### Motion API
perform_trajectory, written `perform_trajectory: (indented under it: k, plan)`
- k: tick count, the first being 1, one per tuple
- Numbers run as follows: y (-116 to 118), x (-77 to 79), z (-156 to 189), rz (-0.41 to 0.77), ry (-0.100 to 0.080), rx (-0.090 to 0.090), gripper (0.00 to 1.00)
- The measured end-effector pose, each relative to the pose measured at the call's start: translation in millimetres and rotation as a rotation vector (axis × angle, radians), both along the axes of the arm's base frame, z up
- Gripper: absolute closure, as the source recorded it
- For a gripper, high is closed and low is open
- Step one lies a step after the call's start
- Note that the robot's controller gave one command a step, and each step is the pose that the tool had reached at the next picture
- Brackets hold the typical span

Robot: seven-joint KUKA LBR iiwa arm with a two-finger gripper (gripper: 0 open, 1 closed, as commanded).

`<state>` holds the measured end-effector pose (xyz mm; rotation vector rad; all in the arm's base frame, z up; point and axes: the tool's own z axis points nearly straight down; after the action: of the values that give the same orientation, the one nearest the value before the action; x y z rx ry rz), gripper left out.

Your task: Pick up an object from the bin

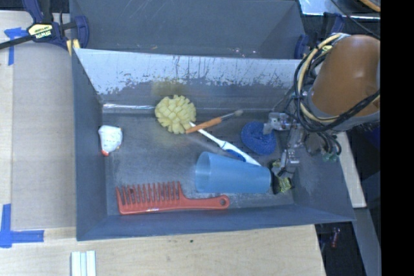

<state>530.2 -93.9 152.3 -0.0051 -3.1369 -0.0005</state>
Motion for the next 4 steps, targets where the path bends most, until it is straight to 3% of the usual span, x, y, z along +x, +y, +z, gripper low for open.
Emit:
perform_trajectory:
  k: [1,2,3,4]
  plan:
    - [0,2.0,4,0.004,-0.008,-0.001,0.00]
    - [-4,59.9,-83,-0.220,-0.010,-0.001,0.00]
    - [-4,53.7,-26,-0.218,-0.014,-0.002,0.00]
    - [-43,79.0,-52,-0.261,-0.010,-0.002,0.00]
